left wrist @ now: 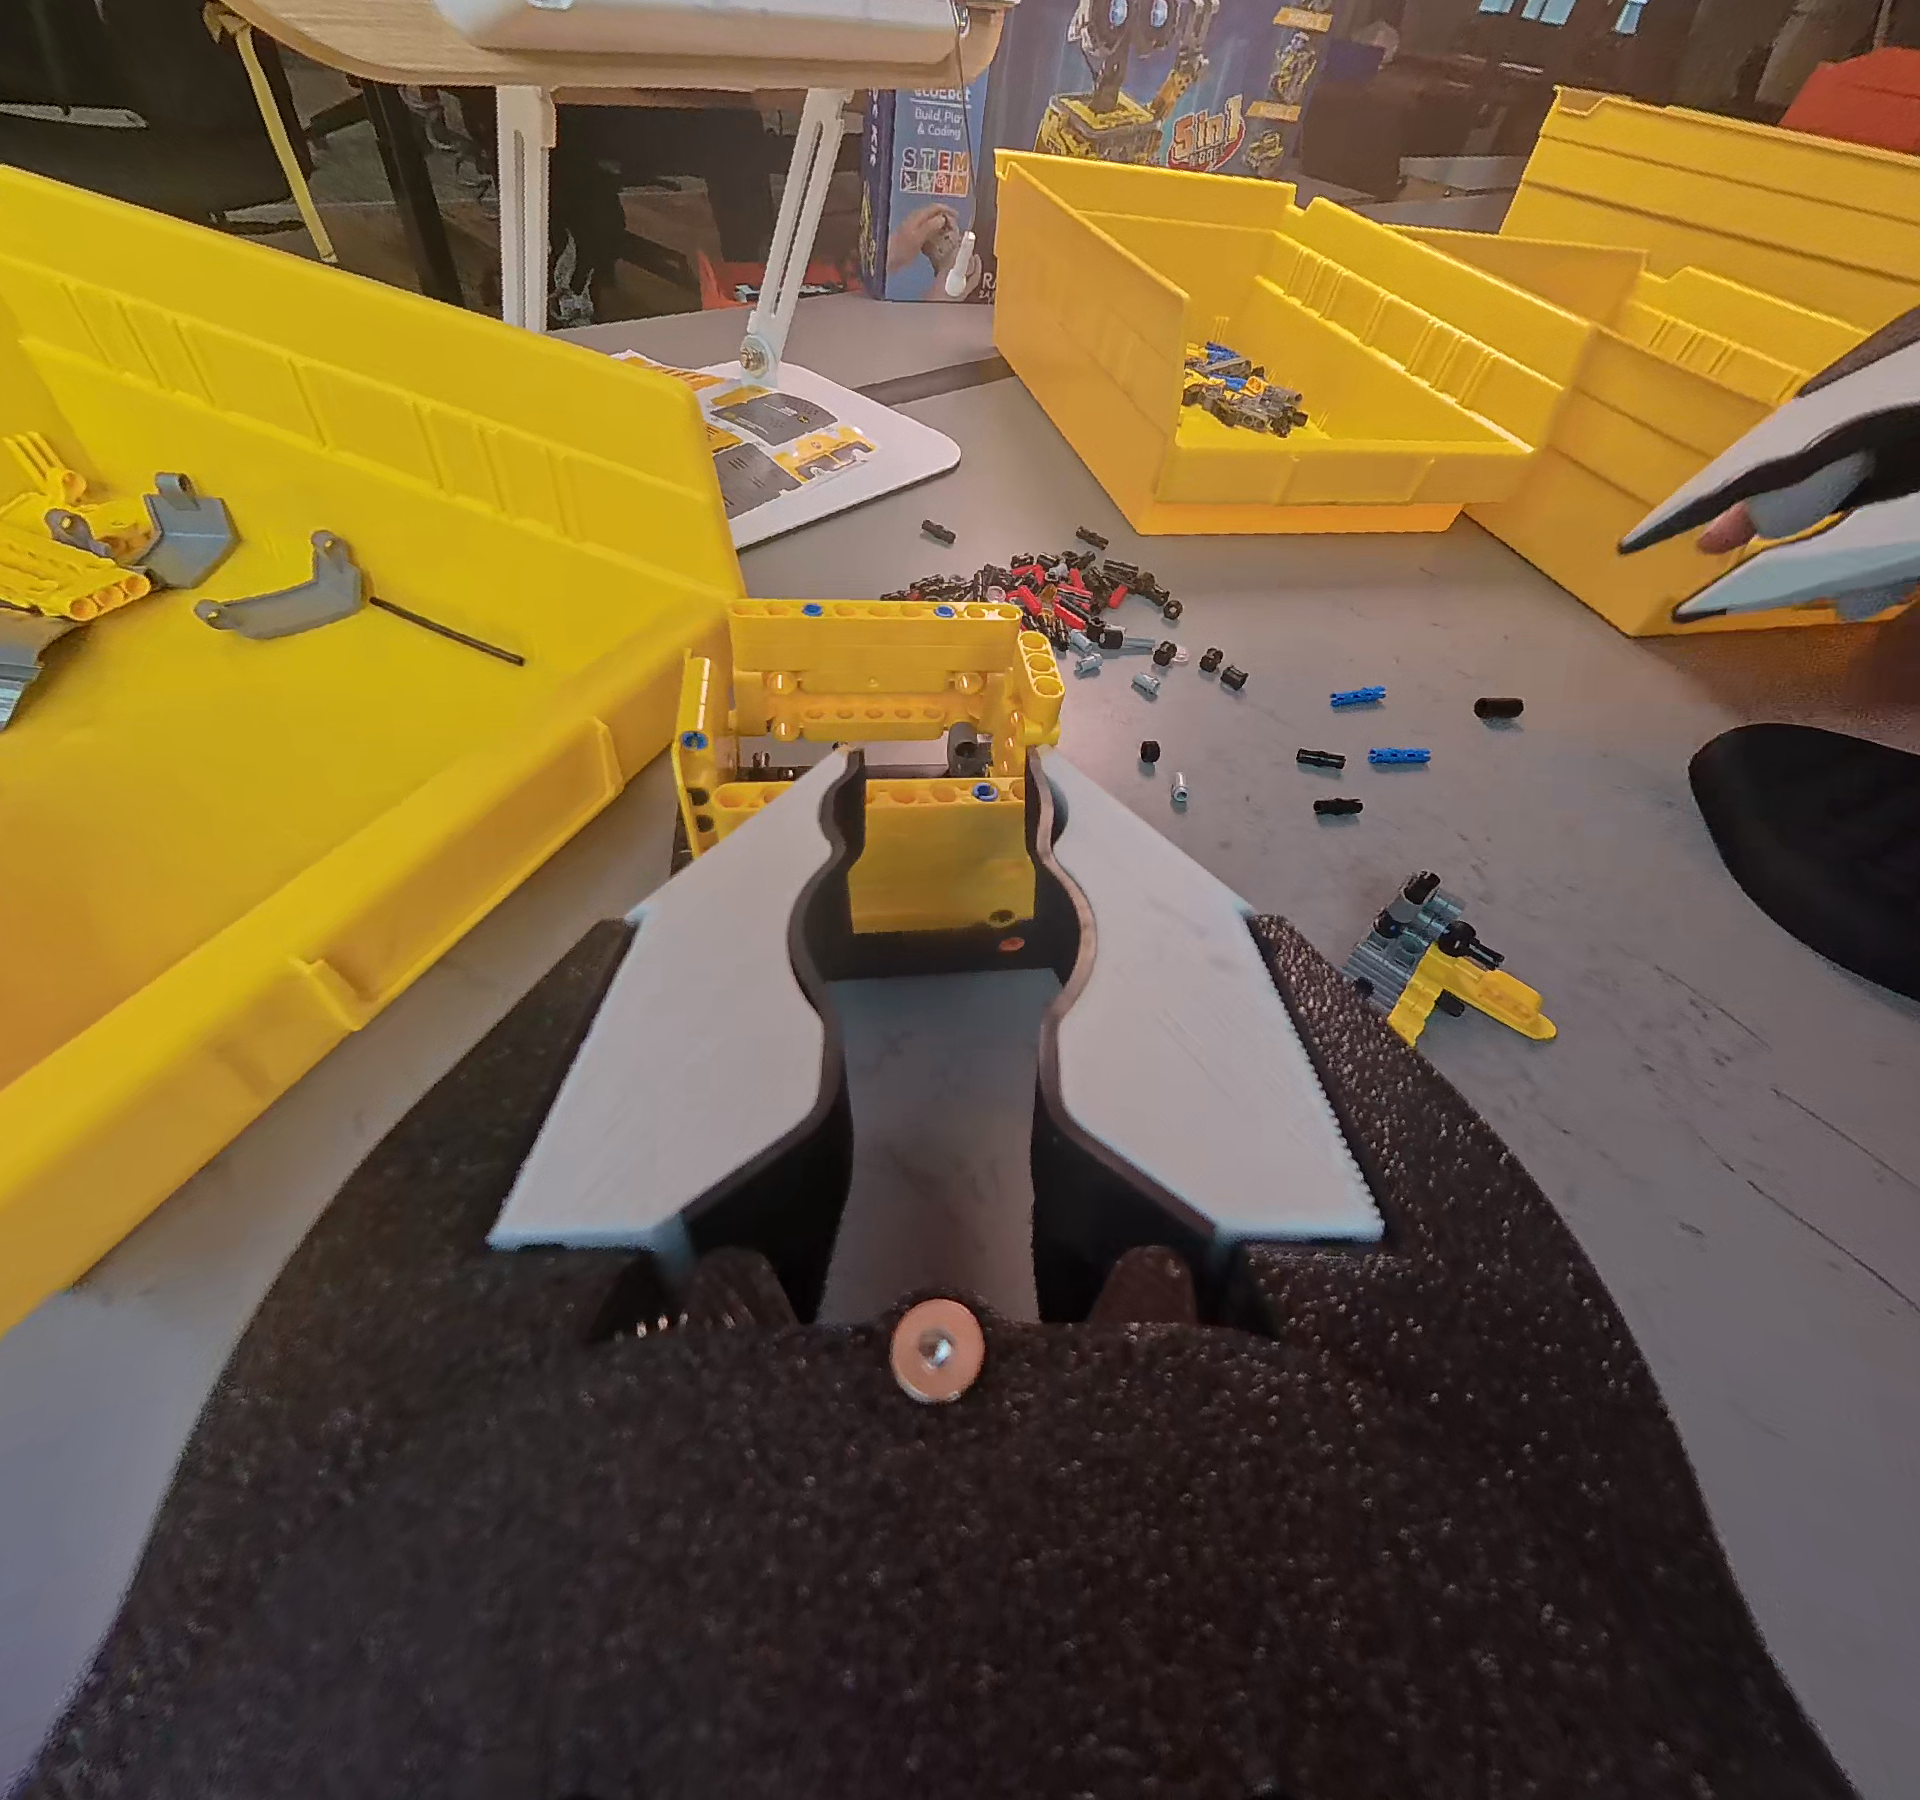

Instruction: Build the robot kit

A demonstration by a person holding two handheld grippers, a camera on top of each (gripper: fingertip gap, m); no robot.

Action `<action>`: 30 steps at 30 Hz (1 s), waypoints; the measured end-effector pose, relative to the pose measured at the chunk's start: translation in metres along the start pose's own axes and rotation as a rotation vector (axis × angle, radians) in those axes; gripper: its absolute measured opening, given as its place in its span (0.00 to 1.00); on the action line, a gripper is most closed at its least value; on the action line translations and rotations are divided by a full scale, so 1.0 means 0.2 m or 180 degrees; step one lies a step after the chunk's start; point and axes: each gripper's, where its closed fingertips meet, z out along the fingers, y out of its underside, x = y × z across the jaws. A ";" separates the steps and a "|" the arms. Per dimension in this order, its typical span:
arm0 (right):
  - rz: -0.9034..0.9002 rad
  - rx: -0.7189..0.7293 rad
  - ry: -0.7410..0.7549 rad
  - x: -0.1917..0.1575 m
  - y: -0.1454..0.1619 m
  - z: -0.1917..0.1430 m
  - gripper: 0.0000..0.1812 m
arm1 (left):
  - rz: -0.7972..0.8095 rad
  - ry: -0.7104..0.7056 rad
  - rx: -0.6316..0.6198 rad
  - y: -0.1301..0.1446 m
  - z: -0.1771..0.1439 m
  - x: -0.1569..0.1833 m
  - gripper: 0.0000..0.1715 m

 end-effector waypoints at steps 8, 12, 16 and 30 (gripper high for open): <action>0.0654 0.0964 0.0048 0.32 -0.16 -0.56 0.13 | 0.0038 -0.0076 -0.0052 0.01 0.01 -0.01 0.17; 0.0503 0.0657 0.0749 0.62 -0.01 -0.70 0.13 | 0.0047 -0.0112 -0.0059 0.01 0.01 -0.02 0.17; 0.0437 0.0100 0.1042 0.87 0.21 -0.71 0.13 | 0.0041 -0.0132 -0.0057 0.01 0.01 -0.02 0.17; -0.0208 -0.1147 0.0675 1.22 0.61 -0.43 0.07 | 0.0021 -0.0164 -0.0044 0.01 0.01 -0.03 0.17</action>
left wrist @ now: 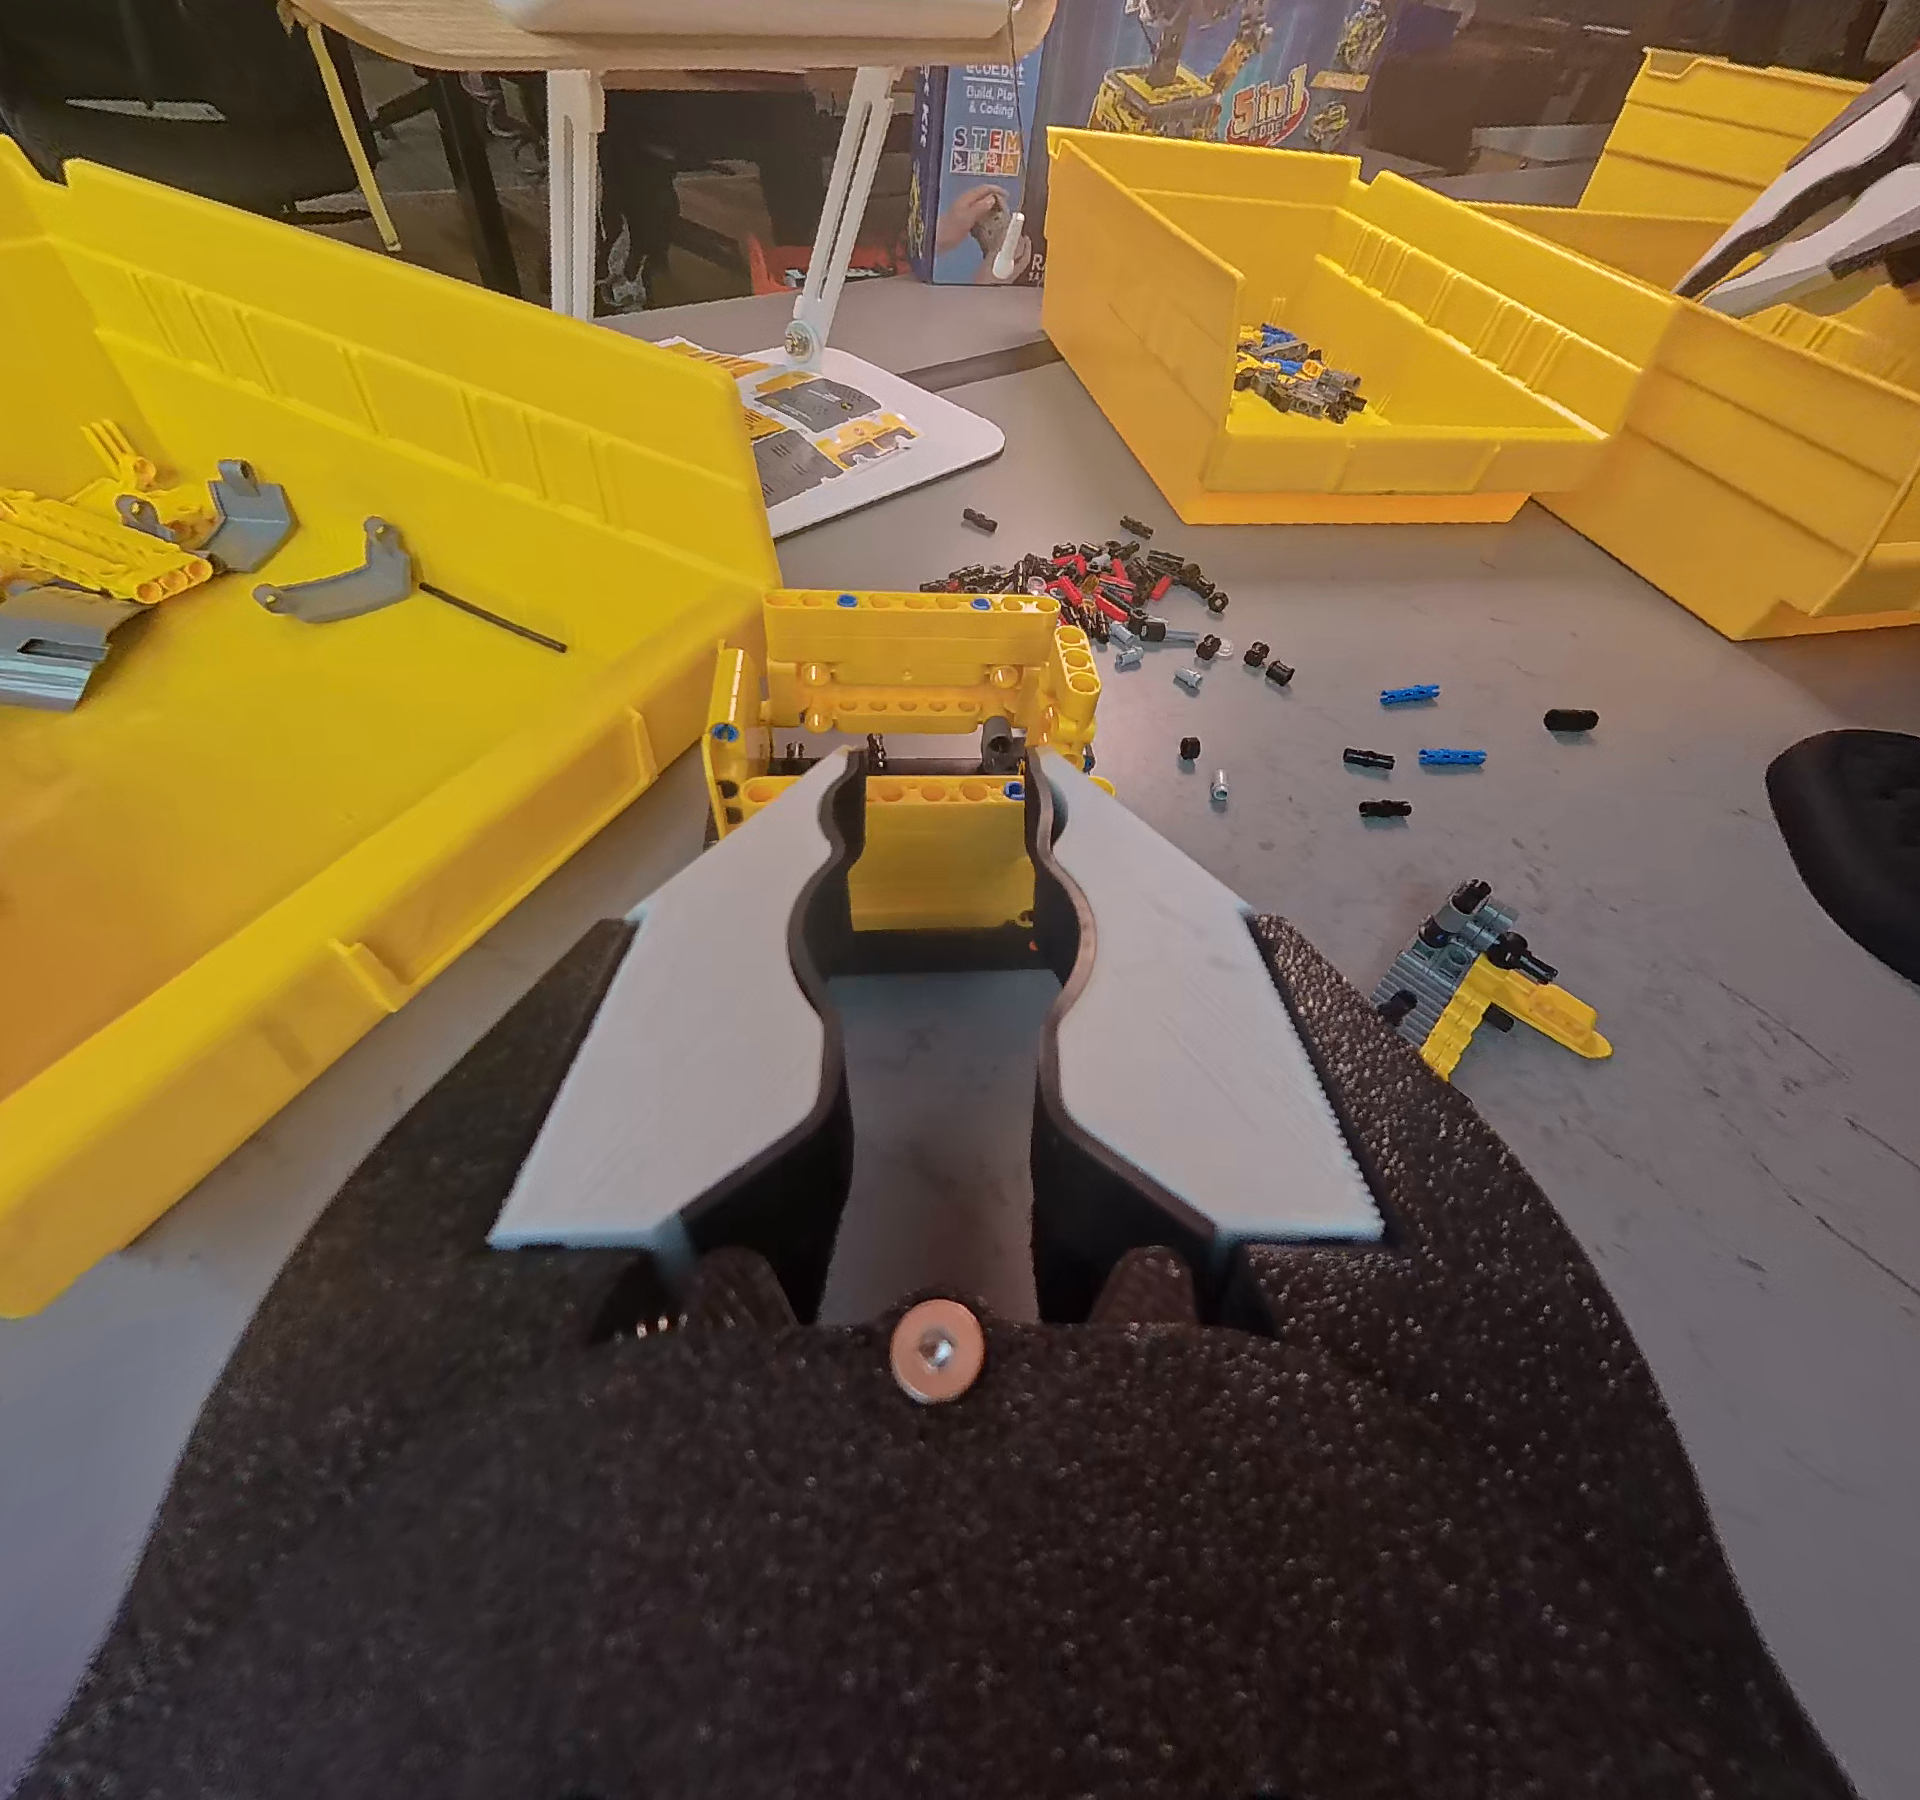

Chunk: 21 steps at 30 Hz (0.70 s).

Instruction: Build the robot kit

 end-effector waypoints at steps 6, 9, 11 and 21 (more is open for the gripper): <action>0.0069 -0.0222 -0.0123 0.02 0.07 0.09 0.00 | -0.0039 0.0030 0.0010 0.00 0.00 0.00 0.17; -0.0028 -0.0407 -0.0216 0.00 0.11 0.12 0.00 | -0.0050 0.0049 0.0012 0.00 0.00 0.00 0.17; -0.0080 -0.0510 -0.0273 -0.02 0.13 0.14 0.06 | -0.0059 0.0061 0.0017 0.00 0.00 0.00 0.17; -0.0596 -0.1005 -0.0593 -0.10 0.22 0.10 0.07 | -0.0097 0.0117 0.0047 -0.01 -0.01 0.01 0.17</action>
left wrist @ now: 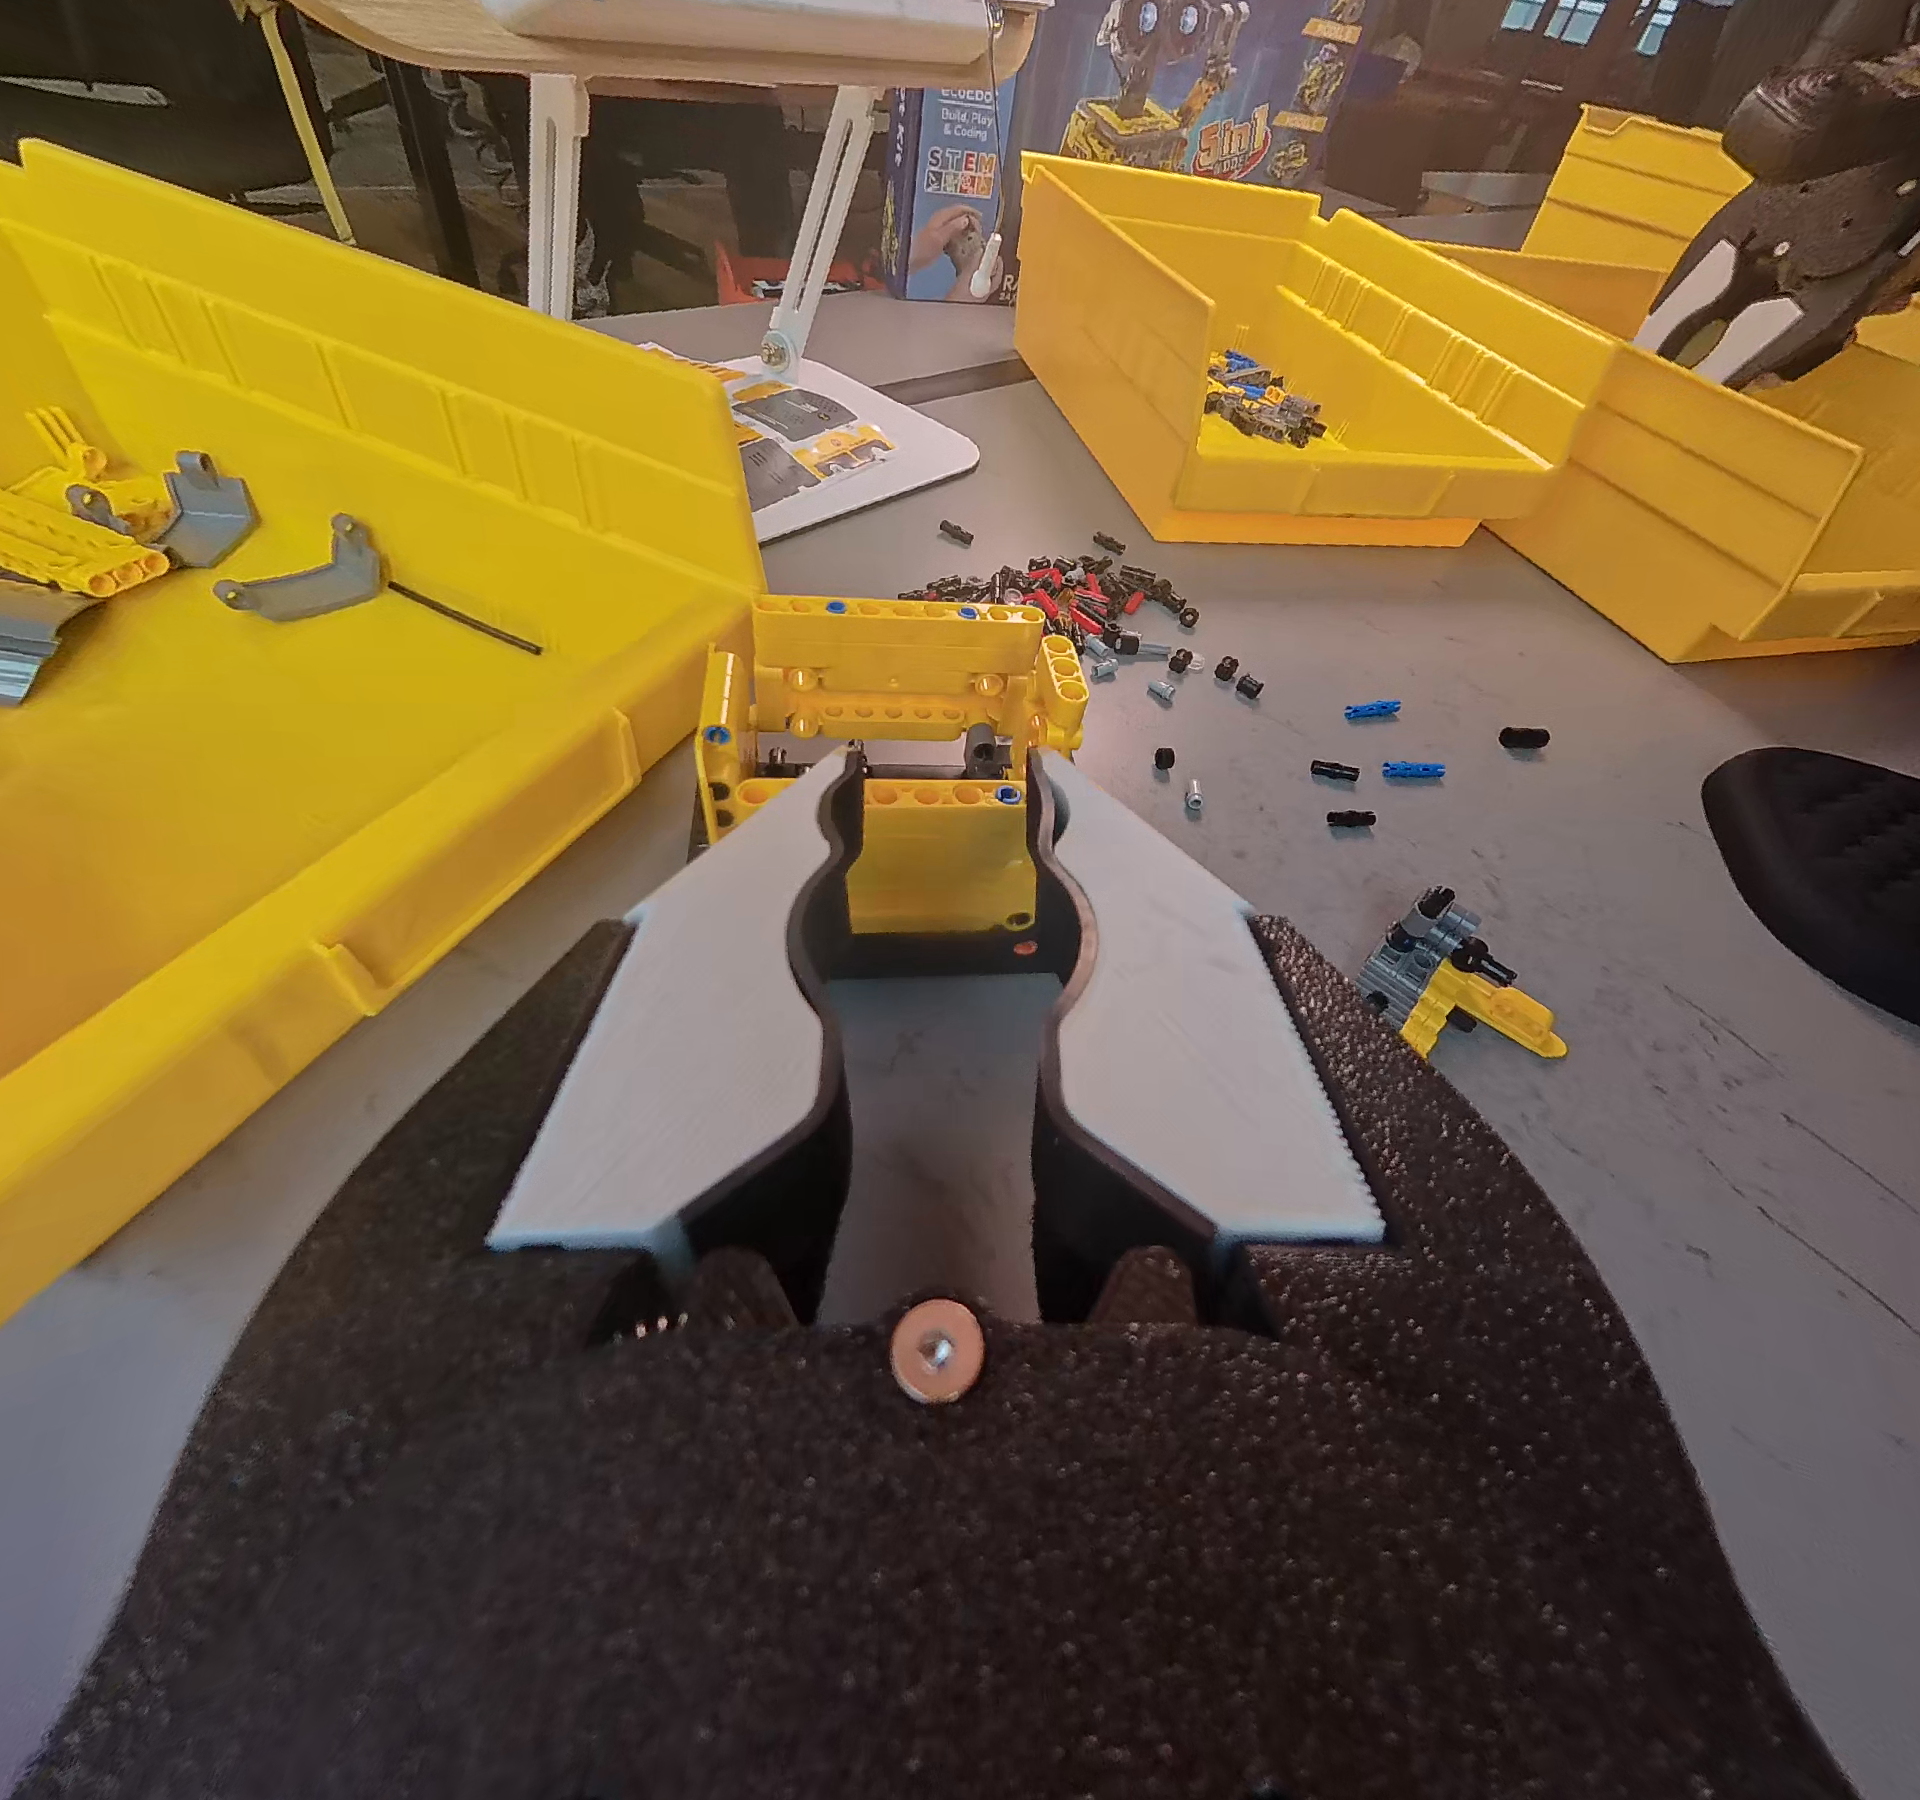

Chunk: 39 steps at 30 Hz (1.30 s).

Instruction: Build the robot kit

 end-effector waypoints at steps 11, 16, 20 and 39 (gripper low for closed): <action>-0.0021 0.0160 0.0053 -0.04 -0.05 -0.01 0.29 | -0.0022 0.0015 0.0000 0.00 0.00 0.00 0.17; -0.0001 0.0232 0.0047 -0.06 -0.07 -0.02 0.19 | -0.0024 0.0006 -0.0016 0.00 0.00 0.00 0.17; 0.0123 0.0351 -0.0082 -0.06 -0.07 -0.05 0.06 | -0.0017 0.0000 -0.0019 0.00 0.00 0.00 0.17; 0.0342 0.0353 0.0264 0.04 -0.01 -0.07 0.05 | 0.0010 0.0002 -0.0018 0.00 0.00 0.00 0.17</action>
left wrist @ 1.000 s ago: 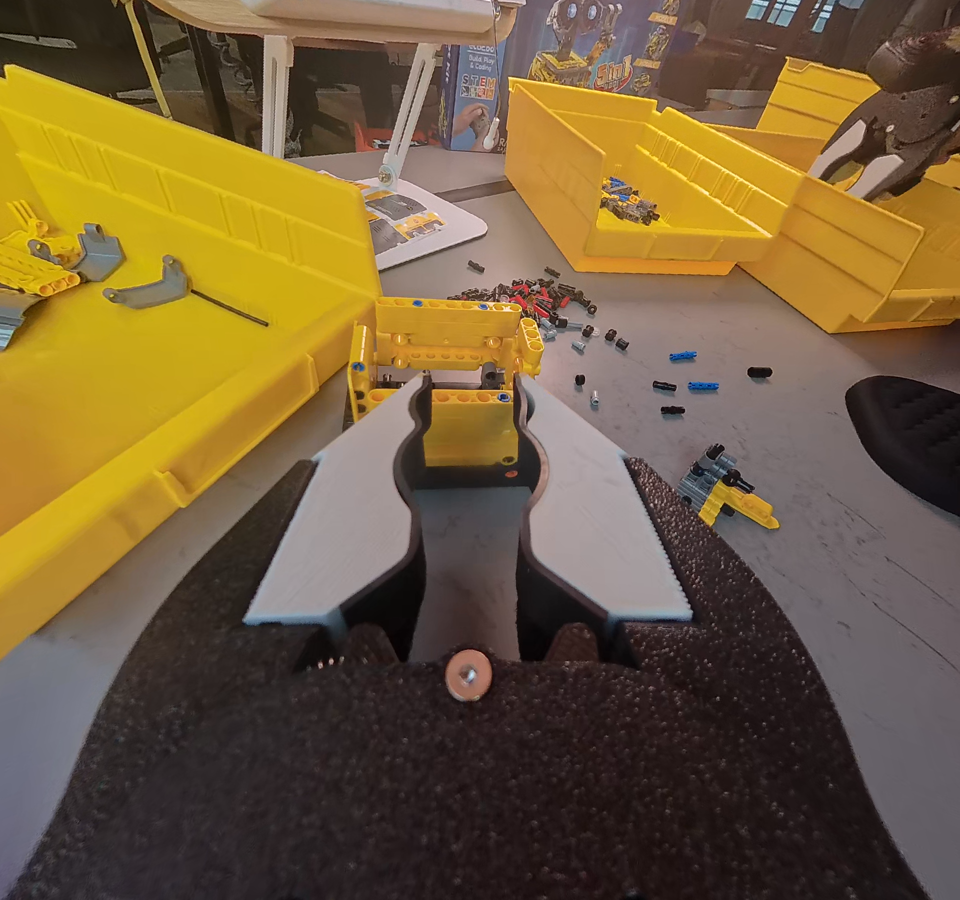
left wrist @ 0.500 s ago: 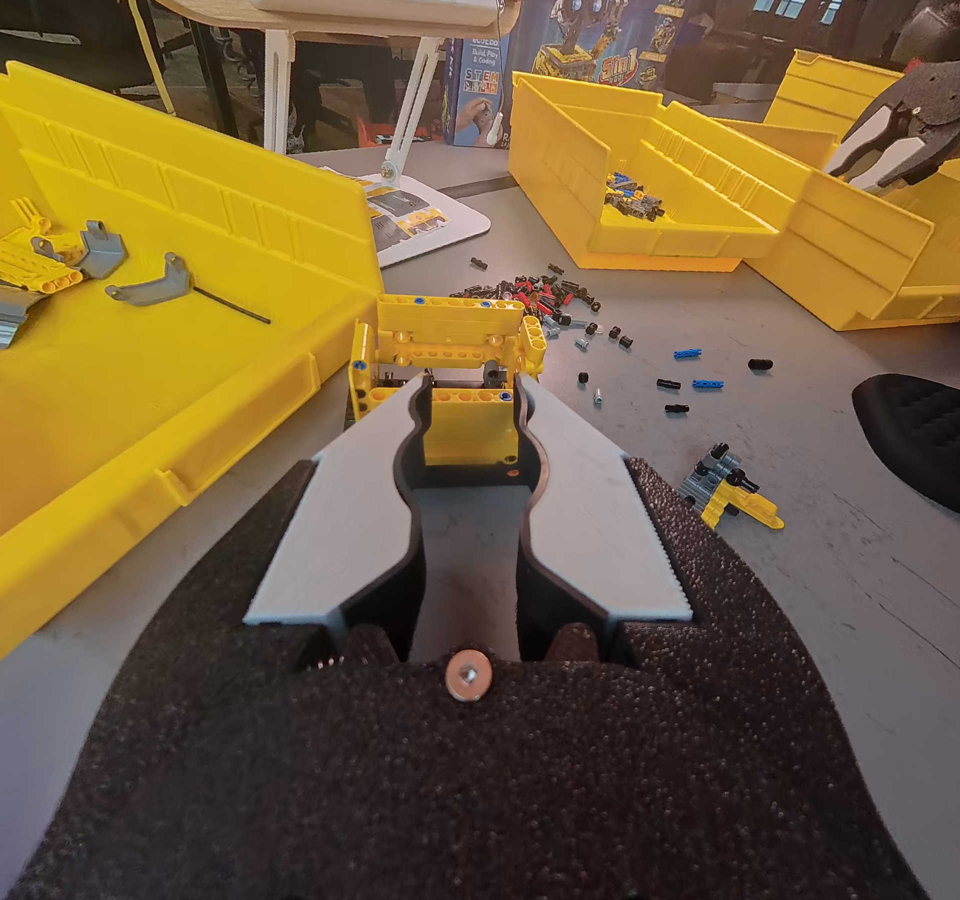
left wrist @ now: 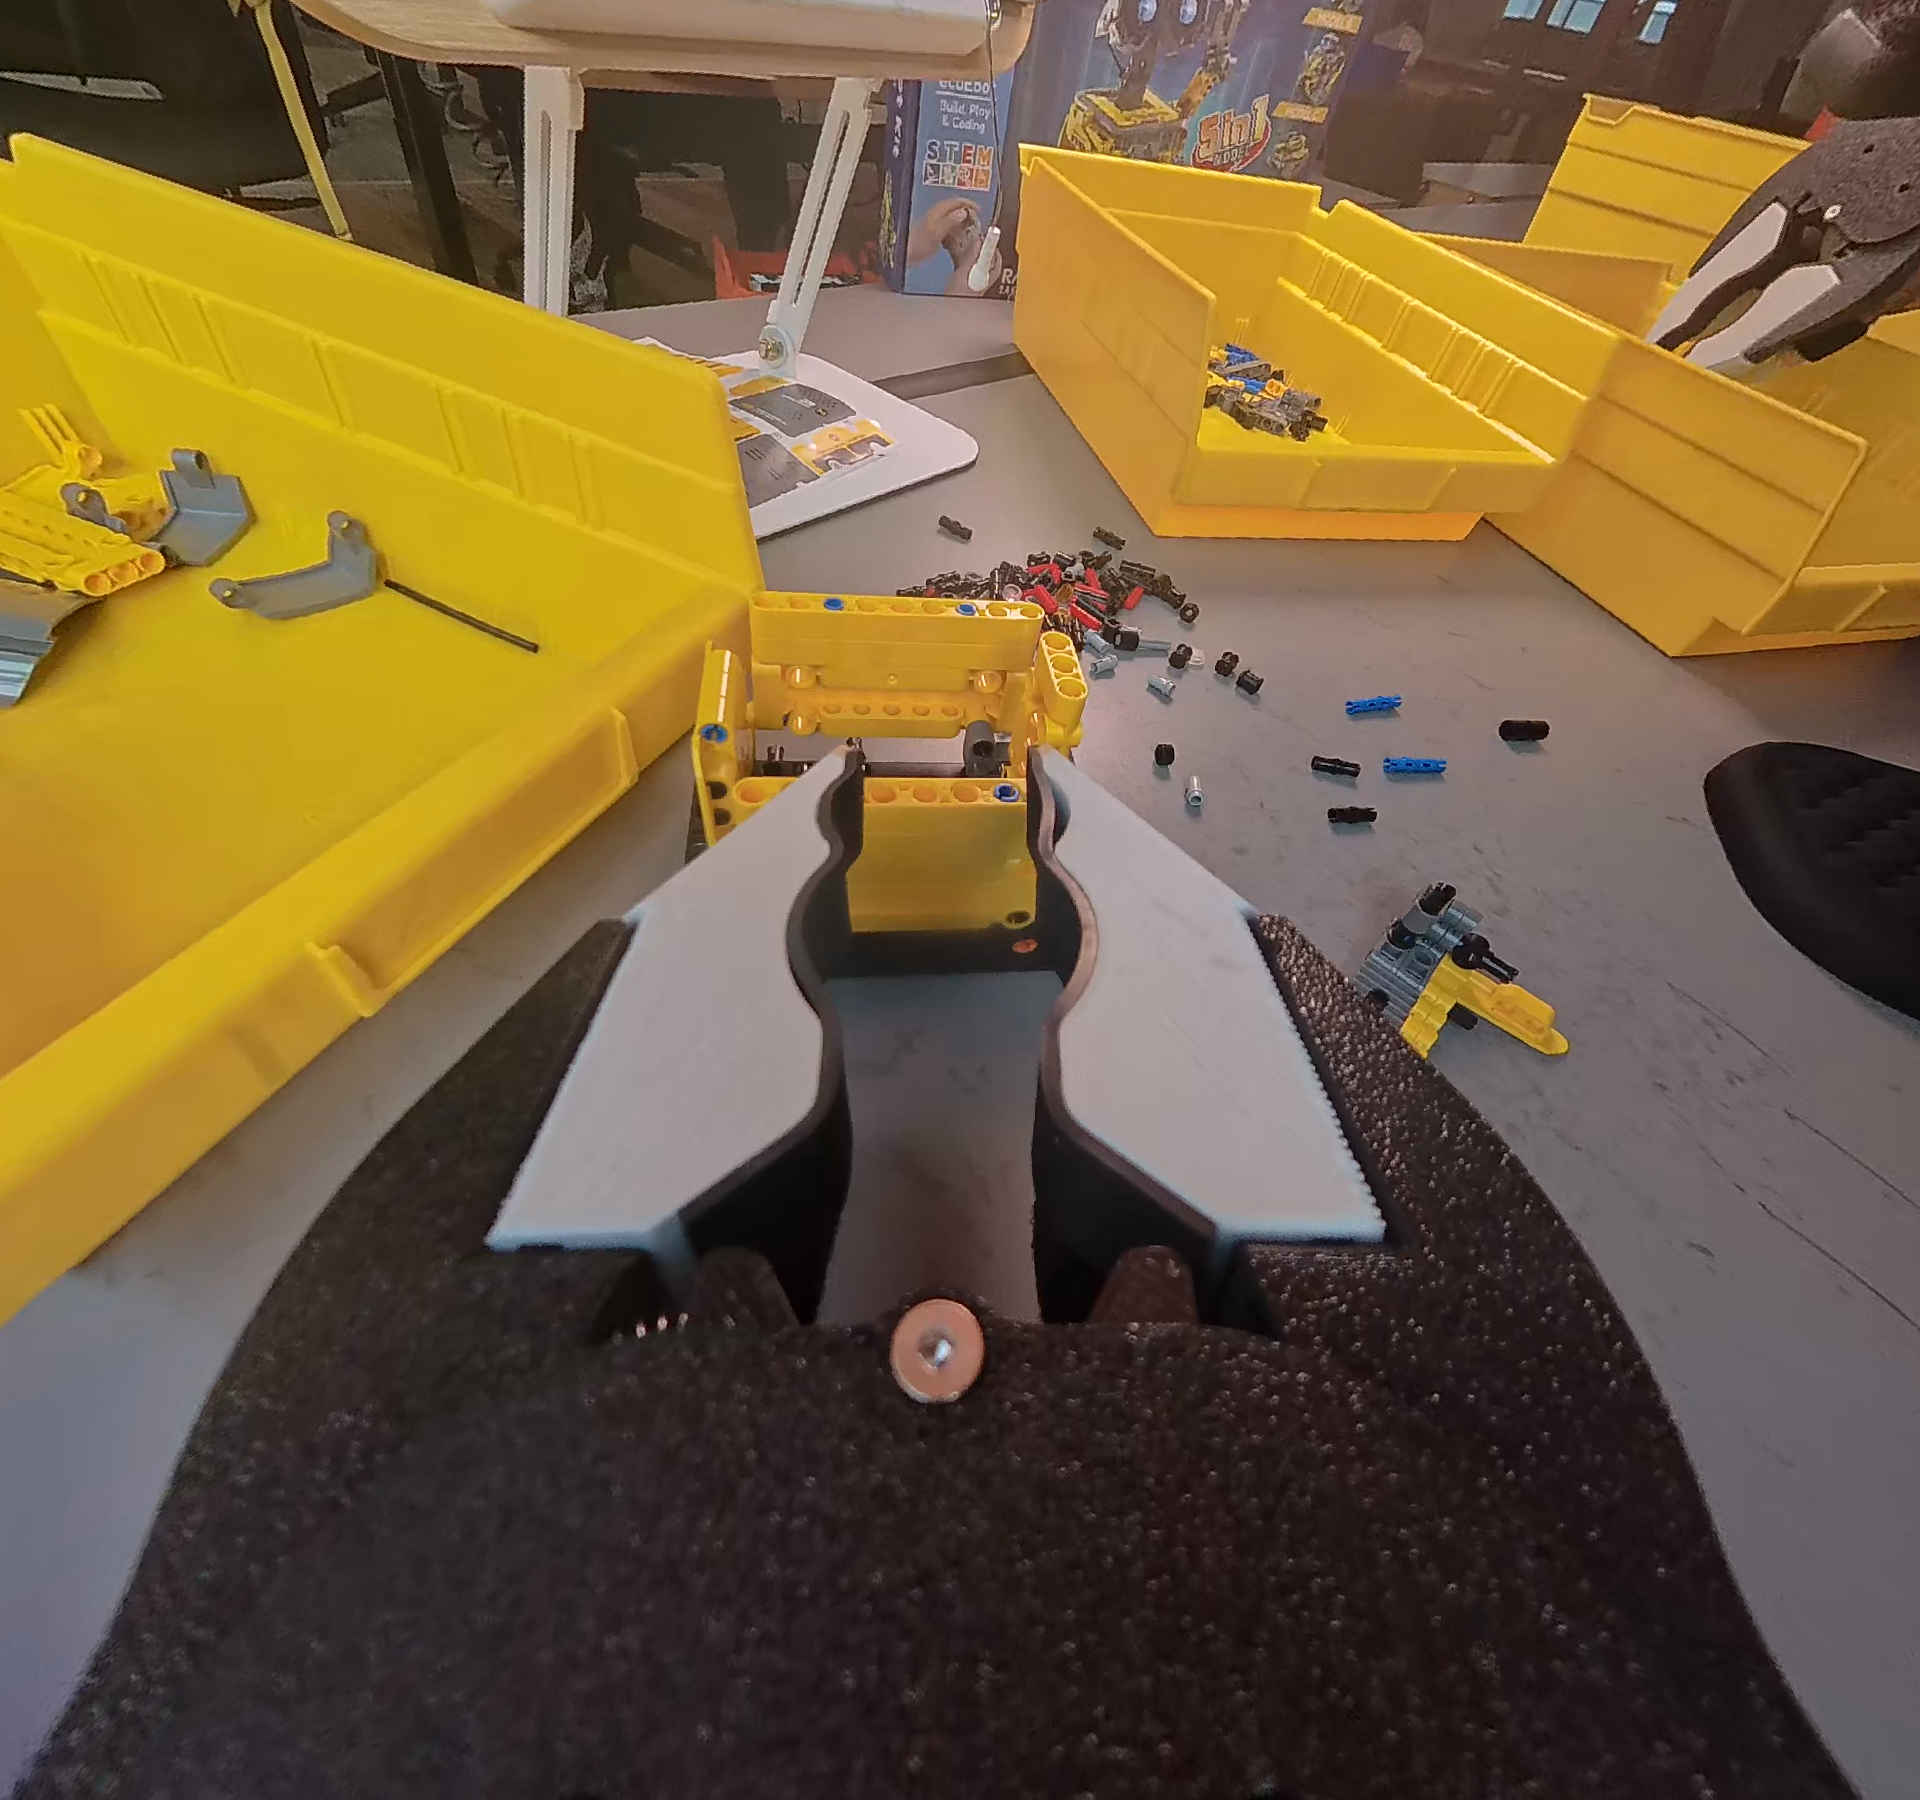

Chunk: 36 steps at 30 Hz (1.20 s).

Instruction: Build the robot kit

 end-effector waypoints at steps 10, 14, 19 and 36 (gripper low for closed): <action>-0.0118 -0.0485 -0.0019 0.03 0.14 0.06 0.20 | -0.0009 0.0006 0.0003 0.00 0.00 0.00 0.18; -0.0156 -0.0579 -0.0023 0.07 0.16 0.08 0.22 | -0.0022 0.0010 0.0006 0.00 0.00 0.00 0.18; -0.0300 -0.0685 -0.0046 0.11 0.15 0.10 0.16 | -0.0055 0.0018 0.0012 0.00 0.00 -0.01 0.18; -0.0331 -0.0591 -0.0496 0.04 0.04 0.15 0.06 | -0.0100 0.0026 0.0021 0.00 0.00 -0.01 0.18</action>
